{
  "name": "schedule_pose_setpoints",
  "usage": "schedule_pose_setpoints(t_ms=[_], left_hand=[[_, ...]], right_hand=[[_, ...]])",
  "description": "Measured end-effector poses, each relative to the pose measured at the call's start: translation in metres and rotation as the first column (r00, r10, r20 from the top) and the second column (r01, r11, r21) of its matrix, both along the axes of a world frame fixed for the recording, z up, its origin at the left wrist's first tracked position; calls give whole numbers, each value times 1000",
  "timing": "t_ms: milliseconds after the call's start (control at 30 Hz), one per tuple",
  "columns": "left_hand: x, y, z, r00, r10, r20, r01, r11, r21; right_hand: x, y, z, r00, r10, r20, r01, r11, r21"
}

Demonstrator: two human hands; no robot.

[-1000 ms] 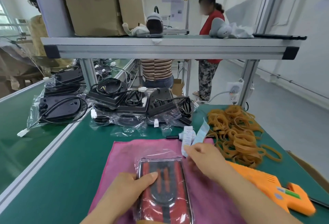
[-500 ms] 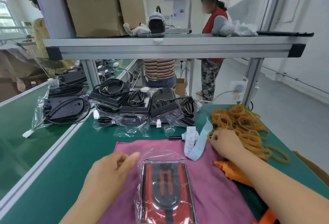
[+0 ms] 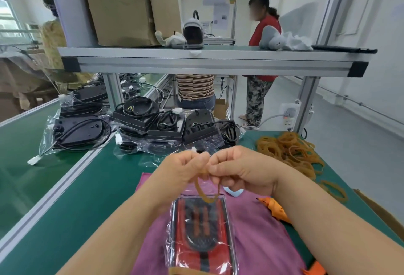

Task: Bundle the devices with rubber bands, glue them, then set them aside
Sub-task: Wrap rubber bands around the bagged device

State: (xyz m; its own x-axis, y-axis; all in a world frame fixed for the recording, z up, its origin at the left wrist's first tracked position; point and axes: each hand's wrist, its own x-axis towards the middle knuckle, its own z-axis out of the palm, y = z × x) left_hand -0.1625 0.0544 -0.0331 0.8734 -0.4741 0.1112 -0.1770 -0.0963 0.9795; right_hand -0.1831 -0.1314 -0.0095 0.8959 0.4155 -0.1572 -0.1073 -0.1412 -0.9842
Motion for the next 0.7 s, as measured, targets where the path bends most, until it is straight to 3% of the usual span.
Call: schedule_pose_setpoints(t_ms=[167, 267, 333, 400, 433, 467, 533, 600, 700], left_hand=[[0, 14, -11, 964, -128, -233, 109, 990, -91], [4, 24, -16, 850, -272, -452, 145, 944, -296], [8, 31, -21, 759, -329, -562, 64, 897, -438], [15, 40, -26, 726, -330, -604, -24, 865, -502], [19, 46, -29, 725, -320, -609, -54, 856, -514], [22, 52, -32, 727, -310, -613, -80, 848, -523], [26, 63, -35, 730, -281, -623, -118, 847, -519], [29, 69, -37, 757, -205, -621, -130, 884, -450], [28, 72, -42, 818, -41, -574, -150, 947, -282]], right_hand=[[6, 4, -14, 999, -14, -47, 18, 997, 74], [11, 8, -25, 993, -63, -95, 75, 988, 134], [14, 11, -34, 983, -157, -97, 169, 976, 138], [19, 9, -45, 947, -318, 51, 322, 937, -137], [21, 6, -52, 921, -351, 168, 388, 860, -331], [23, 4, -58, 912, -327, 248, 410, 768, -492], [24, 0, -71, 950, -232, 210, 313, 665, -678], [21, 0, -79, 978, -193, 73, 187, 680, -709], [20, 1, -85, 978, -208, 23, 176, 755, -632]])
